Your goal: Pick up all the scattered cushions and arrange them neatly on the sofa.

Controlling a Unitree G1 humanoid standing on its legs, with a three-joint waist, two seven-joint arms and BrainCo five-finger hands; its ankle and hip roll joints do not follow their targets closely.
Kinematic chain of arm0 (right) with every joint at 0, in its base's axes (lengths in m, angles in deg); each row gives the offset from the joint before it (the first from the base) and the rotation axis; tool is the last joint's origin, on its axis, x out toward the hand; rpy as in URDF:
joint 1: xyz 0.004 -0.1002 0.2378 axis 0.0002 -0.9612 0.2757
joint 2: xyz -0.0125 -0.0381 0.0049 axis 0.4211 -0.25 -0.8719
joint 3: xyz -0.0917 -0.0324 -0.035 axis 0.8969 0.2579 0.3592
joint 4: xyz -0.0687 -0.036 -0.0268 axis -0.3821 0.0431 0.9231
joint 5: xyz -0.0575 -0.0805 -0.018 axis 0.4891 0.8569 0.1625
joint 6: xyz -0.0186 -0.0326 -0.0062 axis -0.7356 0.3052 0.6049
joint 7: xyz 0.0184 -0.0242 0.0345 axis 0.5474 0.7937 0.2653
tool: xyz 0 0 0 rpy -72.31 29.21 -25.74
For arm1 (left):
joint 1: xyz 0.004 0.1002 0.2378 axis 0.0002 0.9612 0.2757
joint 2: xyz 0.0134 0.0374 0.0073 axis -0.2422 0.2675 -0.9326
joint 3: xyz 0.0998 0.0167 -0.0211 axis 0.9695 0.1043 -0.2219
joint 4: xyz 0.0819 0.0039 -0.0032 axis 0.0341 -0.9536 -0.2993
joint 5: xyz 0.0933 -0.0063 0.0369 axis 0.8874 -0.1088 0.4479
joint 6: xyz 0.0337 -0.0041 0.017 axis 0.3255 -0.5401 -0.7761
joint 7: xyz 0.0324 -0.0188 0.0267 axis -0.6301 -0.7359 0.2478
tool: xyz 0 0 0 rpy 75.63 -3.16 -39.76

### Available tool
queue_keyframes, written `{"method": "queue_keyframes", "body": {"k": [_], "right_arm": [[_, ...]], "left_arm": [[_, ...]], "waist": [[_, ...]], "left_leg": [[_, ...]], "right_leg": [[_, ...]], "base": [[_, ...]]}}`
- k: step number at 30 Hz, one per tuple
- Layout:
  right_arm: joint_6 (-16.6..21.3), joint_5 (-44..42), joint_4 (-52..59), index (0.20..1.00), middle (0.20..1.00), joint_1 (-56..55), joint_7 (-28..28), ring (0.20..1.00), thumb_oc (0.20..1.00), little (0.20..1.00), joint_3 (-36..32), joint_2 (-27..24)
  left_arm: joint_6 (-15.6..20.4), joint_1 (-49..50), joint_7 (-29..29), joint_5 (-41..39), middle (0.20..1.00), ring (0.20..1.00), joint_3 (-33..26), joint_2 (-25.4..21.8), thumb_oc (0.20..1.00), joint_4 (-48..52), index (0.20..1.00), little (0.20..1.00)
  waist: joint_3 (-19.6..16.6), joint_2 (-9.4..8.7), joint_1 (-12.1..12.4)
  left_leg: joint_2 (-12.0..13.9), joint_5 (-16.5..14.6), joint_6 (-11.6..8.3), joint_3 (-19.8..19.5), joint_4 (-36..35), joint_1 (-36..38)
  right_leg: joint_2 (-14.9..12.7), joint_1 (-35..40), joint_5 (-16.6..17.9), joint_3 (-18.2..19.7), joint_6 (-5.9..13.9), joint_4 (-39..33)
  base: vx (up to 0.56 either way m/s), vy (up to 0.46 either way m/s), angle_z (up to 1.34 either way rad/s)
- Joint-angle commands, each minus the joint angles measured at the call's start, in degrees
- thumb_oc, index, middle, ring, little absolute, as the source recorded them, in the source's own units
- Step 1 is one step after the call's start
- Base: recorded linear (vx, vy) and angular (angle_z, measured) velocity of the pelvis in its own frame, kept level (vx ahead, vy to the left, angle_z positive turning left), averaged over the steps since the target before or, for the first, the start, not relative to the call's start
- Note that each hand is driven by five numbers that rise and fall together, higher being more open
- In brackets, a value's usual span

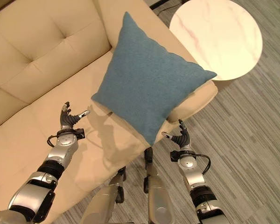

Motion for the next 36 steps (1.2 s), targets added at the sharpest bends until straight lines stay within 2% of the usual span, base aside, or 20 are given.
{"method": "queue_keyframes", "body": {"k": [1,8,12,21,34,35,36], "right_arm": [[4.1,0.3,4.7,1.0,1.0,-0.9,-0.5,1.0,1.0,1.0,1.5,-0.1],[5.4,0.7,9.7,1.0,1.0,-0.3,1.2,1.0,1.0,1.0,3.2,-1.9],[5.7,0.6,10.7,1.0,1.0,0.4,1.9,1.0,1.0,1.0,3.7,-2.3],[5.3,1.1,10.9,1.0,1.0,3.0,2.2,1.0,1.0,1.0,3.9,-2.7],[4.8,3.2,11.6,1.0,1.0,7.0,2.6,1.0,1.0,1.0,6.2,-4.0],[4.7,3.4,11.5,1.0,1.0,7.2,2.6,1.0,1.0,1.0,6.4,-4.1],[4.7,3.4,11.5,1.0,1.0,7.4,2.7,1.0,1.0,1.0,6.4,-4.2]], "left_arm": [[3.2,-4.0,2.5,-2.1,1.0,1.0,-2.1,-5.4,1.0,-4.4,1.0,1.0],[1.7,-11.5,3.2,0.4,1.0,1.0,-2.1,-12.0,1.0,-9.9,1.0,1.0],[1.6,-13.8,2.9,0.2,1.0,1.0,-2.2,-13.9,1.0,-11.9,1.0,1.0],[4.9,-14.6,-0.9,-6.9,1.0,1.0,-2.4,-11.7,1.0,-7.9,1.0,1.0],[4.5,-21.7,-1.4,-6.2,1.0,1.0,1.8,-11.9,1.0,-7.8,1.0,1.0],[4.5,-22.6,-1.4,-6.3,1.0,1.0,2.2,-12.0,1.0,-7.6,1.0,1.0],[4.5,-22.9,-1.6,-6.4,1.0,1.0,2.4,-12.0,1.0,-7.6,1.0,1.0]], "waist": [[-3.7,-2.18,-0.2],[-3.5,-2.63,-3.0],[-3.5,-2.93,-3.7],[-3.9,-2.26,-4.0],[-4.2,-1.75,-4.5],[-4.4,-1.23,-4.1],[-4.4,-1.25,-4.2]], "left_leg": [[0.0,-4.0,-2.68,-1.7,9.8,-7.1],[-0.5,-5.2,-2.4,0.2,11.9,-11.6],[-0.8,-5.9,-2.14,0.9,12.9,-13.9],[-1.9,-6.8,-1.93,0.7,14.6,-18.6],[-2.4,-6.5,-1.81,-0.1,15.3,-23.5],[-2.1,-8.2,-2.06,-0.8,15.1,-23.3],[-2.1,-8.2,-2.01,-0.8,15.1,-23.6]], "right_leg": [[-6.2,-1.3,4.3,0.7,6.15,0.3],[-6.6,-6.0,6.7,2.7,7.28,-0.6],[-6.7,-8.1,7.8,3.2,7.83,-1.1],[-8.0,-11.7,8.5,2.8,7.83,-1.5],[-8.6,-15.9,9.5,2.4,7.99,-1.5],[-8.1,-15.7,8.5,2.3,8.35,-1.8],[-8.0,-16.0,8.5,2.4,8.37,-1.8]], "base": [[0.01,0.055,-0.32],[0.01,0.091,-0.17],[0.03,0.059,-0.12],[0.03,0.032,-0.03],[0.01,0.002,0.02],[0.09,0.025,0.03],[0.09,0.02,0.03]]}}
